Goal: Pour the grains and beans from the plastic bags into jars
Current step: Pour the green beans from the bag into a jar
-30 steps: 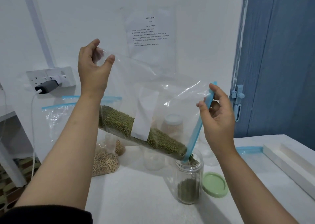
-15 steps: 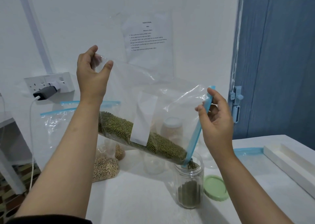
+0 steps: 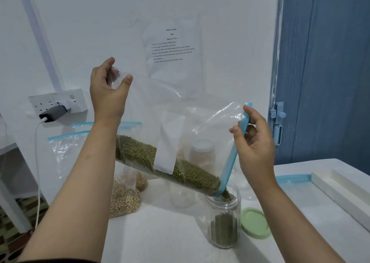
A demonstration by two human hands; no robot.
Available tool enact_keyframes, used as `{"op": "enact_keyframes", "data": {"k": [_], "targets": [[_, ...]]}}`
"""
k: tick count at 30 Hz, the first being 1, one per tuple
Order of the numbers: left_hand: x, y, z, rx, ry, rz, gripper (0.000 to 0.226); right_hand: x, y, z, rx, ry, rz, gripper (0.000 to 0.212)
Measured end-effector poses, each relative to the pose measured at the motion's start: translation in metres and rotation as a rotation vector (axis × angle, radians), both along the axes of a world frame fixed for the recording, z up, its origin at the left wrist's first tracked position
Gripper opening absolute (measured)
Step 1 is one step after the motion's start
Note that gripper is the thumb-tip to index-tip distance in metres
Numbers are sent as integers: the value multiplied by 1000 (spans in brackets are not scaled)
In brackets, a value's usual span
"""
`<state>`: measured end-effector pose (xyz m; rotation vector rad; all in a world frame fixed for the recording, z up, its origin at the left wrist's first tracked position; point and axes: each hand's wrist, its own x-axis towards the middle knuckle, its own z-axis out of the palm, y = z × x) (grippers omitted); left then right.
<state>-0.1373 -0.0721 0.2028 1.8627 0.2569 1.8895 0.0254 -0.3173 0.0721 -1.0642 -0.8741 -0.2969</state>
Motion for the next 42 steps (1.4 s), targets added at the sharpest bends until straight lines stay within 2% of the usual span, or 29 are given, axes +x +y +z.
{"op": "enact_keyframes", "data": {"k": [42], "targets": [[4, 1, 2, 20, 7, -11, 48, -4, -4, 0, 1, 1, 1, 44]]}}
